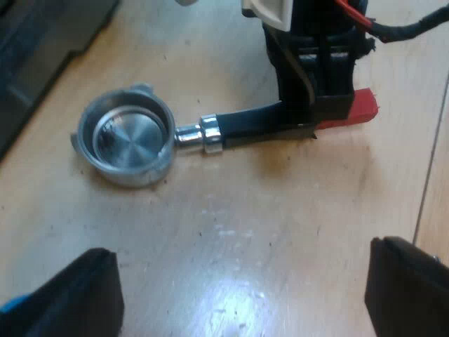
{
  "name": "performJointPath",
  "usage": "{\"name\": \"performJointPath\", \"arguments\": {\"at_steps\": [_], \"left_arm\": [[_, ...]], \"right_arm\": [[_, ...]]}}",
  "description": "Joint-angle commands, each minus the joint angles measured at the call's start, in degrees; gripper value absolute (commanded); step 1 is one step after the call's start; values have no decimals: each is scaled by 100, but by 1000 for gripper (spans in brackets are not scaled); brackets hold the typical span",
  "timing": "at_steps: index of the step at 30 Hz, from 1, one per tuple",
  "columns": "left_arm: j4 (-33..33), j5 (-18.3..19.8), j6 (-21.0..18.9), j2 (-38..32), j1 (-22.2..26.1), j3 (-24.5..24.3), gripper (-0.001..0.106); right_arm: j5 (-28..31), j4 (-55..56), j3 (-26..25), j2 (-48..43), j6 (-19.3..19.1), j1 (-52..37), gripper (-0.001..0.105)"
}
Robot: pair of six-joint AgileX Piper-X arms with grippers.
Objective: Put the handle in the coffee machine
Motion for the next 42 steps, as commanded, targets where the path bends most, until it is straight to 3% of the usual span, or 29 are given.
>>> {"name": "performJointPath", "arguments": {"at_steps": [1,7,8,12,15,20,27,35,42], "left_arm": [[72,-23,-59,-27,80,-27,73],[426,-23,54,-274,303,-27,73],[517,-23,111,-303,303,-27,73],[1023,-178,332,-507,303,-27,73],[1173,-362,405,-662,357,-27,73],[1281,-361,432,-856,734,-27,73],[1391,-361,432,-996,1208,-27,73],[1473,-350,486,-1029,1217,-27,73],[1473,-350,486,-1029,1217,-27,73]], "right_arm": [[-124,-93,-25,-28,-76,162,0],[-263,-439,-68,-28,64,742,0],[-296,-747,-68,-28,308,939,0],[-363,-1298,-89,-28,676,1175,0],[-363,-1658,-85,-28,900,1205,0],[-407,-2023,-130,204,1154,1205,0],[-514,-2324,-649,683,1206,1208,0],[-526,-2616,-1123,906,1285,1208,0],[-471,-2490,-1194,904,1320,1208,0]]}}
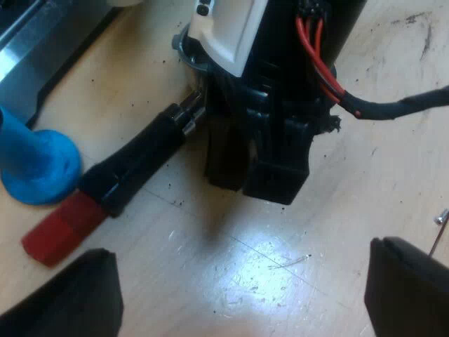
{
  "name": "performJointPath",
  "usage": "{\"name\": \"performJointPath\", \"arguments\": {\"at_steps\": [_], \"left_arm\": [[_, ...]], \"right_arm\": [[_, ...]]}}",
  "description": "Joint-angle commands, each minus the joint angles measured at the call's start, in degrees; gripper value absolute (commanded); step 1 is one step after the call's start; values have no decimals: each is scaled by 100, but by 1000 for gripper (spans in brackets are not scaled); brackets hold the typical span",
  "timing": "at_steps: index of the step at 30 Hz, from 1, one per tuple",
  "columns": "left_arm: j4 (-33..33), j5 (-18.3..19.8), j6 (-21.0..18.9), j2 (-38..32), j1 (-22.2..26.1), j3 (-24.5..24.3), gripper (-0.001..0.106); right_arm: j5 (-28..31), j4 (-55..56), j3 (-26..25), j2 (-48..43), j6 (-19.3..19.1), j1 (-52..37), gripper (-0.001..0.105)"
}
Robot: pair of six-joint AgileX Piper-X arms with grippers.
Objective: Put the handle in the coffee machine
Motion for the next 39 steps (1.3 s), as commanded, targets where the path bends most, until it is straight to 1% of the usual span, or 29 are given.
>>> {"name": "performJointPath", "arguments": {"at_steps": [1,7,10,11,14,17,20,21,22,26,28,30,31,32,33,35,36,37,38,39], "left_arm": [[27,-12,6,-53,7,-27,73],[27,-12,6,-53,7,-27,73],[16,-12,6,-53,7,-27,73],[12,-12,6,-53,7,-27,73],[-42,-12,6,-53,7,-27,73],[-137,-12,29,-53,7,-27,73],[-196,-12,179,-53,7,-27,73],[-204,-12,180,-53,7,-27,73],[-202,-12,178,-53,7,-27,73],[-228,-12,178,-53,7,-27,73],[-257,-12,237,-53,7,-27,73],[-254,-12,276,-53,7,-27,73],[-267,-12,275,-53,7,-27,73],[-282,-12,275,-53,7,-27,73],[-284,-12,275,-53,7,-27,73],[-292,-12,275,-53,7,-27,73],[-318,-12,275,-53,7,-27,73],[-332,-12,293,-53,7,-27,73],[-392,-12,312,-53,7,-27,73],[-466,9,311,-53,7,-27,73]], "right_arm": [[40,159,-48,-32,-103,2,0],[38,714,-48,-66,-145,90,0],[476,1194,-48,-211,-218,172,0],[529,1303,-48,-271,-251,172,0],[532,1561,-48,-502,-357,170,0],[532,1757,-48,-810,-329,170,0],[532,1977,-48,-1173,-52,170,0],[599,2056,-48,-1321,92,170,0],[630,2078,-48,-1372,155,170,0],[1050,2177,-48,-1830,772,170,0],[1083,2176,-48,-1961,889,170,1],[1082,2176,-48,-2037,979,170,11],[1082,2176,-48,-2065,1021,170,18],[1082,2216,-48,-2089,1057,170,38],[1082,2219,-48,-2092,1057,170,40],[1082,2221,-48,-2090,1106,170,71],[1082,2221,-48,-2090,1108,170,85],[1082,2221,-48,-2090,1106,170,89],[1164,2221,-48,-2090,1213,170,96],[1316,2221,-48,-2090,1389,170,97]]}}
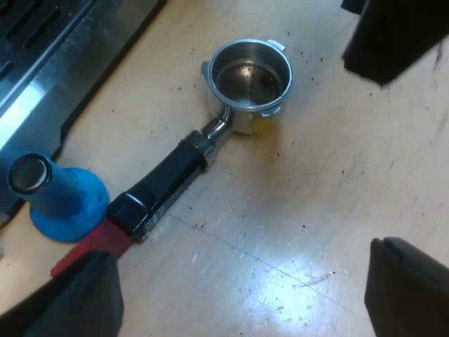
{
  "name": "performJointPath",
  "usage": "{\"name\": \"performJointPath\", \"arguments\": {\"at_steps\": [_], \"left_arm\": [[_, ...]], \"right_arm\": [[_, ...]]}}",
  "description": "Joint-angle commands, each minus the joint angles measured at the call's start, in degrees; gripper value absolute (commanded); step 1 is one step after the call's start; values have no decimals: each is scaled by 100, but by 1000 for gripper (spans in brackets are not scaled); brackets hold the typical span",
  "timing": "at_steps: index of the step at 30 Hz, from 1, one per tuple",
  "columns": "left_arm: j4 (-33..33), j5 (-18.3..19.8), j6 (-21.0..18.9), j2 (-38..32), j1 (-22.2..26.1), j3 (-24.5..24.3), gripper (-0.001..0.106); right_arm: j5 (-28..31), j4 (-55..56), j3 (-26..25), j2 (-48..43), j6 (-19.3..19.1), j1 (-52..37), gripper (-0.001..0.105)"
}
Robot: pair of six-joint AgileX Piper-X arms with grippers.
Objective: Put the handle in the coffee machine
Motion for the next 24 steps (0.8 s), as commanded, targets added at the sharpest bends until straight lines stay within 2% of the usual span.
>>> {"name": "performJointPath", "arguments": {"at_steps": [1,4,9,15,24], "left_arm": [[-232,37,7,-53,-8,-27,73],[-458,63,-5,-53,-81,-27,74],[-507,63,-5,-53,-347,-27,77],[-507,172,-5,-53,-611,-27,77],[-507,259,-5,-53,-628,-27,77]], "right_arm": [[263,29,-48,-59,275,7,97],[677,29,-48,-59,637,-41,94],[686,29,-48,141,1086,-306,91],[542,-73,-48,575,1131,-509,91],[342,-584,-60,1095,1169,-594,91]]}}
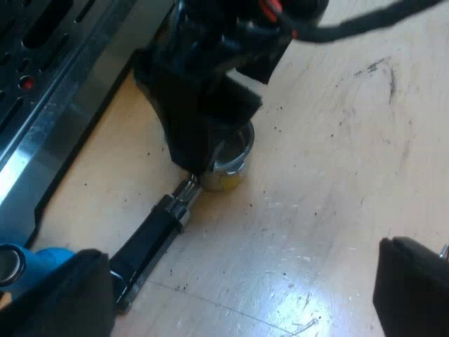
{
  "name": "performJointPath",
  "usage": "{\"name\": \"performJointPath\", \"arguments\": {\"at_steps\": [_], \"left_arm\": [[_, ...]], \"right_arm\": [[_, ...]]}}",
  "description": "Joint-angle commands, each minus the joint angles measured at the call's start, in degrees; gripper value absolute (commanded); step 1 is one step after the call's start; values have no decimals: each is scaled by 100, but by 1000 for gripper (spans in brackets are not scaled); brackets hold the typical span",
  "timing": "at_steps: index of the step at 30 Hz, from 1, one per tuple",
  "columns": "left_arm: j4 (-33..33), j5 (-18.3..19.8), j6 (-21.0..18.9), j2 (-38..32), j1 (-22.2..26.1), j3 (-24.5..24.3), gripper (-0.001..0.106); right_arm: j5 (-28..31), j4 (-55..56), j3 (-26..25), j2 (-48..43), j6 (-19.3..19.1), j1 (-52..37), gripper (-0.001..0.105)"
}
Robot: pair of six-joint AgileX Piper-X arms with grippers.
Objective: Put the handle in the coffee machine
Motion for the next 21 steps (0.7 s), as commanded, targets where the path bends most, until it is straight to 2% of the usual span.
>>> {"name": "performJointPath", "arguments": {"at_steps": [1,14,21], "left_arm": [[-43,86,-12,-53,-23,-27,77],[-43,112,-12,-53,-174,11,77],[-43,112,-12,-53,-174,34,77]], "right_arm": [[-68,-38,-60,95,6,-97,91],[-654,-316,-60,660,-151,-379,91],[-604,-312,-60,769,-260,-379,90]]}}
